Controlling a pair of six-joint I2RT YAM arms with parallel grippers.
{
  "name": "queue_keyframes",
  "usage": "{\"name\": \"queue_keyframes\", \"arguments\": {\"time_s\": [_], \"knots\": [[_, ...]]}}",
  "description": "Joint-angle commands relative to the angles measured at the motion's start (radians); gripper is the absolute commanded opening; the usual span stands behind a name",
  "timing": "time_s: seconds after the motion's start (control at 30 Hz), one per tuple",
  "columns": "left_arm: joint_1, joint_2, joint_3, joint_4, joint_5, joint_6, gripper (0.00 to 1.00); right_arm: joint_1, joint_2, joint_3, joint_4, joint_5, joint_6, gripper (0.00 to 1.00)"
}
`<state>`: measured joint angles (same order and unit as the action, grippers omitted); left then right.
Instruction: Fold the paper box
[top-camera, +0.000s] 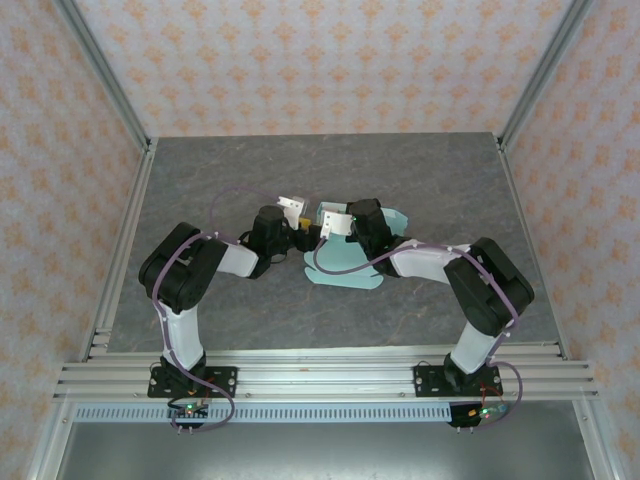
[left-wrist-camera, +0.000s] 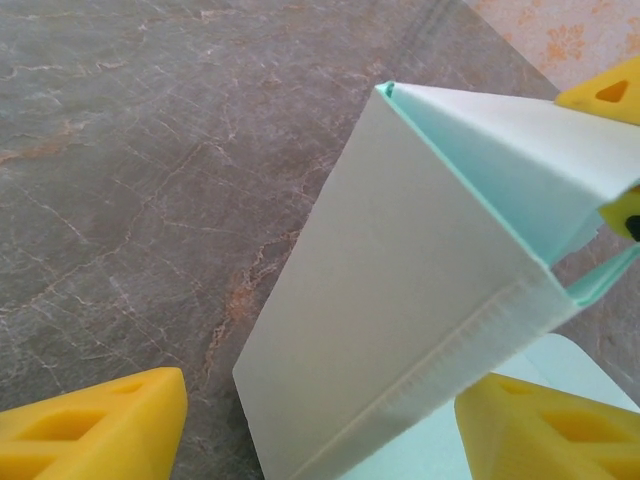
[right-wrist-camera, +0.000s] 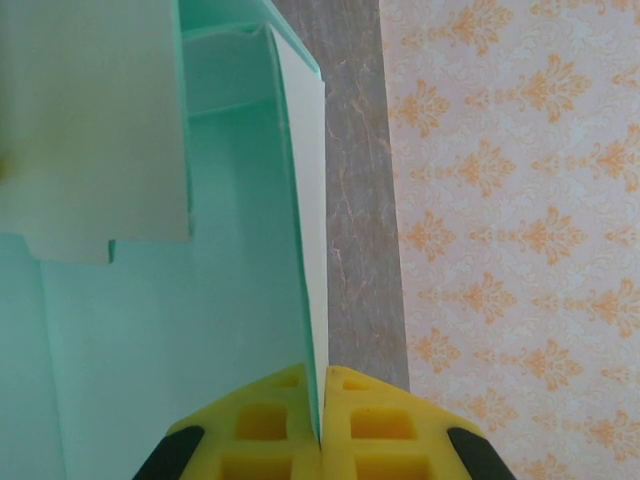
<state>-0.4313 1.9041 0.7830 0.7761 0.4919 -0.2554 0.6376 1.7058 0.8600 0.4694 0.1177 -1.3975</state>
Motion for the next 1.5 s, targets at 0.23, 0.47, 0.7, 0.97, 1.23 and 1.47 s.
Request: {"name": "queue_keyframes", "arguments": {"time_s": [0.23, 0.47, 0.7, 0.97, 1.23, 1.47], "knots": [[0.025, 0.050, 0.104, 0.024, 0.038, -0.021, 0.71, 0.010, -0.047, -0.003, -0.123, -0.122, 0.074, 0.00], [0.025, 0.056, 0.124, -0.023, -0.017, -0.037, 0.66, 0.011, -0.049, 0.004, -0.129, -0.122, 0.089, 0.00], [0.014, 0.019, 0.092, -0.098, -0.157, -0.010, 0.57, 0.011, -0.048, 0.011, -0.120, -0.090, 0.070, 0.00], [-0.004, 0.012, 0.074, -0.153, -0.267, 0.024, 0.37, 0.015, -0.044, 0.031, -0.135, -0.072, 0.043, 0.00], [-0.018, -0.027, 0.081, -0.219, -0.489, -0.024, 0.20, 0.042, -0.049, 0.051, -0.150, -0.066, 0.048, 0.00], [-0.020, -0.025, 0.103, -0.275, -0.611, -0.131, 0.18, 0.074, -0.051, 0.047, -0.152, -0.065, 0.083, 0.00]]}}
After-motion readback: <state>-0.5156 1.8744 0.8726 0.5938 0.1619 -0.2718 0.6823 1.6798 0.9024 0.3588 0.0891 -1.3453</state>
